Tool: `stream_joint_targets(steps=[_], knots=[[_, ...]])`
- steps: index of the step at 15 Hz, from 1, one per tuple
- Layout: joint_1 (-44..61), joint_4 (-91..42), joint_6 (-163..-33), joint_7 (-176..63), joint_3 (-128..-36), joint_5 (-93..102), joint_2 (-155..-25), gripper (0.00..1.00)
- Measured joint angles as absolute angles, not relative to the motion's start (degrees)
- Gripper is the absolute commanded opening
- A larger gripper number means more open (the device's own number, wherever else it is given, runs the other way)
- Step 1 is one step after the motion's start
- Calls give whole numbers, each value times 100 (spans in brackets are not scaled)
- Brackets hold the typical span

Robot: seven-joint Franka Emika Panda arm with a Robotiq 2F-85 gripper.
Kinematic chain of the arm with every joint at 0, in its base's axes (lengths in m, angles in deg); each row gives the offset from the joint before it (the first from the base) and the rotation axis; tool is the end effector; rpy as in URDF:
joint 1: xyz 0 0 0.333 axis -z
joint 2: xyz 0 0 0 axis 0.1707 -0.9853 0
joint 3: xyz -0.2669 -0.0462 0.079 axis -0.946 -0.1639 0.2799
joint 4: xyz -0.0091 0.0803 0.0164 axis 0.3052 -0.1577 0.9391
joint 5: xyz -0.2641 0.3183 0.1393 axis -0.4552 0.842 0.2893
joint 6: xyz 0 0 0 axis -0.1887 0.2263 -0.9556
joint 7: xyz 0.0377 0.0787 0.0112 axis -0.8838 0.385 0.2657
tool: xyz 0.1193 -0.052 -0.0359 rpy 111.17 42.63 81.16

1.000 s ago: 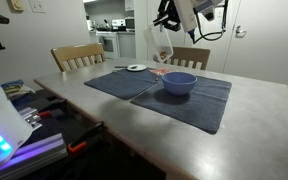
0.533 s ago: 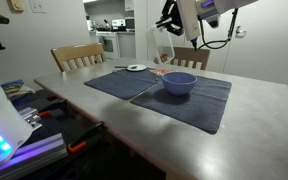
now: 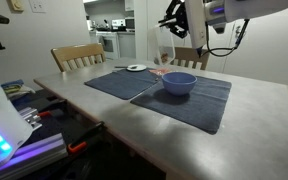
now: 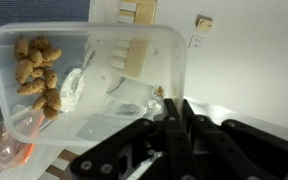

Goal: Pour the contents of the colourless bowl into the blue bowl

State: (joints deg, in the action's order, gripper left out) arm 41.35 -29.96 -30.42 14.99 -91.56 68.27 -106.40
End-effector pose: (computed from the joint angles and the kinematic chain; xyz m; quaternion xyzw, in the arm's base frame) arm 0.5038 -0.2984 0.2223 -0.7712 -0.0608 -0.1143 0.6233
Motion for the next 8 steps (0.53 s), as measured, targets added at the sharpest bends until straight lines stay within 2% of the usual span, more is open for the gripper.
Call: stream_joint_targets(steps=[8], knots=[[4398, -2436, -2474, 1888, -9155, 7018, -11241, 2]])
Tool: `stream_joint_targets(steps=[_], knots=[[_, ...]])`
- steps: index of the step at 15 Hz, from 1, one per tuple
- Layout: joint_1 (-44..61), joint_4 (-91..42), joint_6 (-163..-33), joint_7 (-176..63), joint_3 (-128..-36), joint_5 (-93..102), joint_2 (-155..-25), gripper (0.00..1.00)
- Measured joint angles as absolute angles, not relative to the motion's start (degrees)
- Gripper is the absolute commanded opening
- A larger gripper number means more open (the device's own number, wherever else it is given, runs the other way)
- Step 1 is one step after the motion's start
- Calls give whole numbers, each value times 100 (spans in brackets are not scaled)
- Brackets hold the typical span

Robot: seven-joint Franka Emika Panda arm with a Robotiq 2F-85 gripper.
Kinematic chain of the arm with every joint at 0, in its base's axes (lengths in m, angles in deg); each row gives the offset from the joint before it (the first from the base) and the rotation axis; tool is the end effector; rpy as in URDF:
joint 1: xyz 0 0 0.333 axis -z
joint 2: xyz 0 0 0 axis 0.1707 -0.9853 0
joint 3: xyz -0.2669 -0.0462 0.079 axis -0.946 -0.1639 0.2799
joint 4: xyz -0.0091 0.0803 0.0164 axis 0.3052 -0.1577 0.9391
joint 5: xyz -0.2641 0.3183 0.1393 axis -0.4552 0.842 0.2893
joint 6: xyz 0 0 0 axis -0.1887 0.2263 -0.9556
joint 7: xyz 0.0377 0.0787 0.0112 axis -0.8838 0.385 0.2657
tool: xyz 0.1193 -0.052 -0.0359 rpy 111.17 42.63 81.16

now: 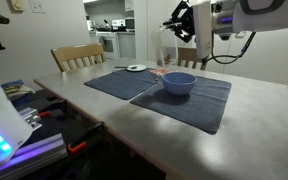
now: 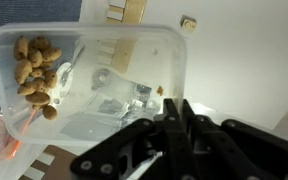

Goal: Pour the contents of the colourless bowl into the blue bowl

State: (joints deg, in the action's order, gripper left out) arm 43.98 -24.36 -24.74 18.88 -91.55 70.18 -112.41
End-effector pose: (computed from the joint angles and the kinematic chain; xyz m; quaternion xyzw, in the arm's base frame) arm 0.4997 -0.3195 0.2064 -0.7413 -0.0833 -0.1372 0.6517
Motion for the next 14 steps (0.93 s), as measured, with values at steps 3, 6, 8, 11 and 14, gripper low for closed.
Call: stream_joint_targets(steps=[3, 6, 8, 11, 14], knots=[[4464, -2232, -2289, 2045, -9147, 7057, -11420, 2], [4519, -2047, -2118, 2143, -9136, 7081, -11571, 2], [4571, -1923, -1967, 2194, -9114, 7111, -11675, 2], [4690, -1752, -1667, 2309, -9060, 7171, -11843, 2], [4797, -1587, -1407, 2379, -9021, 7254, -12015, 2]])
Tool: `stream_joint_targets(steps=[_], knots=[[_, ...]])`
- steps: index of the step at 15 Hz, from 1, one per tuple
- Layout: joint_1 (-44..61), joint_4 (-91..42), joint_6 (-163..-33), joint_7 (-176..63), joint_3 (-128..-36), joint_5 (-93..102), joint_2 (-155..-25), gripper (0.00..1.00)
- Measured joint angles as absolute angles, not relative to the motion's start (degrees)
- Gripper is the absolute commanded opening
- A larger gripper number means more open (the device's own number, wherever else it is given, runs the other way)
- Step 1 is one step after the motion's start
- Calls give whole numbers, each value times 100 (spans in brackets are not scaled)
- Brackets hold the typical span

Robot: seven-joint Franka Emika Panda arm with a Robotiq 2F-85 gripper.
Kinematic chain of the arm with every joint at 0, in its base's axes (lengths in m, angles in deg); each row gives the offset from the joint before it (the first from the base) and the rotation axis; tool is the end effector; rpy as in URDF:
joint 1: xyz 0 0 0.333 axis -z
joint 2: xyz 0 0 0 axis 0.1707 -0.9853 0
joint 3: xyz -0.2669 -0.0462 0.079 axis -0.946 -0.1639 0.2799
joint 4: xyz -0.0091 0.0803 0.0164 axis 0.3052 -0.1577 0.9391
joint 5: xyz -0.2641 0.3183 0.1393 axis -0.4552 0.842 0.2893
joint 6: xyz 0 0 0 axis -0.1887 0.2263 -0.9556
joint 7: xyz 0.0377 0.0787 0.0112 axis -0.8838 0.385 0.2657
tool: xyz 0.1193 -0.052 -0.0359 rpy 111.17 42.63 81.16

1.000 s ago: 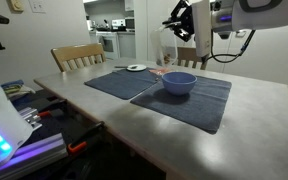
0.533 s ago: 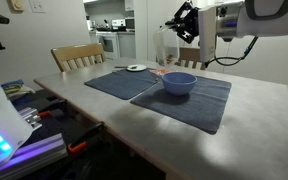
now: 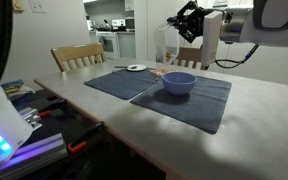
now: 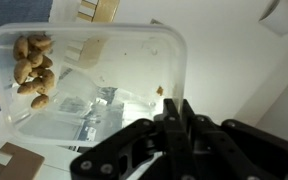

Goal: Pour the contents of the colourless bowl into the blue bowl

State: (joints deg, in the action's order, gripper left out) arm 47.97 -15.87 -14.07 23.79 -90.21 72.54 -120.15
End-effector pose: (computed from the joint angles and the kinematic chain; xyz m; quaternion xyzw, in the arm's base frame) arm 0.4932 -0.3386 0.1986 -0.6787 -0.1340 -0.1671 0.7024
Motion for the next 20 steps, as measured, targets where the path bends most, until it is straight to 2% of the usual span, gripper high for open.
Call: stream_joint_targets(steps=[20], knots=[[5158, -603, -471, 2885, -8712, 7417, -12848, 2]])
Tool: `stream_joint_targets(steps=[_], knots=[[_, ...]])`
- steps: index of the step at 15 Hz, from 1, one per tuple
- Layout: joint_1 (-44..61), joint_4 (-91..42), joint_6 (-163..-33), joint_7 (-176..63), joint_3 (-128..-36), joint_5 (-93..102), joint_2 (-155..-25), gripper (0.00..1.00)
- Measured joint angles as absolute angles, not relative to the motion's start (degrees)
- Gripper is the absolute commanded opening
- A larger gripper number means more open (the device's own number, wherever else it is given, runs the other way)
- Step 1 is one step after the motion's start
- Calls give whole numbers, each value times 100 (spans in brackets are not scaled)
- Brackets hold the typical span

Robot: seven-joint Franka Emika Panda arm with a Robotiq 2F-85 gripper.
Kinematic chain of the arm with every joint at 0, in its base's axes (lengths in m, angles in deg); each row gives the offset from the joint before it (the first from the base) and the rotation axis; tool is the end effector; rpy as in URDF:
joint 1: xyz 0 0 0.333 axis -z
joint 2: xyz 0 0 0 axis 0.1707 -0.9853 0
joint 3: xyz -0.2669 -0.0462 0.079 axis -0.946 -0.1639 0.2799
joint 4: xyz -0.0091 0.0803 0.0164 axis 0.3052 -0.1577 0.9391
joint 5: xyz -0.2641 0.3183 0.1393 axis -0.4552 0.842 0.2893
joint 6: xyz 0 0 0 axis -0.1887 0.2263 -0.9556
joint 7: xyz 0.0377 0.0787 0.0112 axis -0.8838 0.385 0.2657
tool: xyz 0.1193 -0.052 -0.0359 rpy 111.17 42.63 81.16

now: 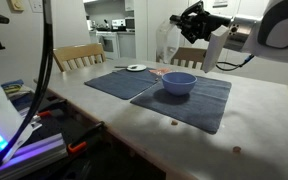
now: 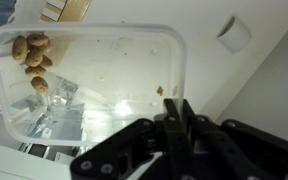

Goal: Pour the contents of the colourless bowl into the blue bowl

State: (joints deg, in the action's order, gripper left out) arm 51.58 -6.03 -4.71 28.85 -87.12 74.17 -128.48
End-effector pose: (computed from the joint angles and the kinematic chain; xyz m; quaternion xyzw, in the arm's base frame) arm 0.4944 -0.3478 0.1893 -0.6085 -0.1983 -0.2004 0.7418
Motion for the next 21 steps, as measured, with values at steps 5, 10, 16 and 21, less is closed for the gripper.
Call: stream_joint_targets(steps=[5, 10, 16, 21], knots=[[5198, -433, -401, 3042, -8656, 7565, -13020, 2], [5293, -313, -232, 3041, -8576, 7858, -13211, 2], [5479, -283, 116, 2879, -8519, 8418, -13475, 2], [5576, -282, 269, 2619, -8514, 8803, -13570, 2]])
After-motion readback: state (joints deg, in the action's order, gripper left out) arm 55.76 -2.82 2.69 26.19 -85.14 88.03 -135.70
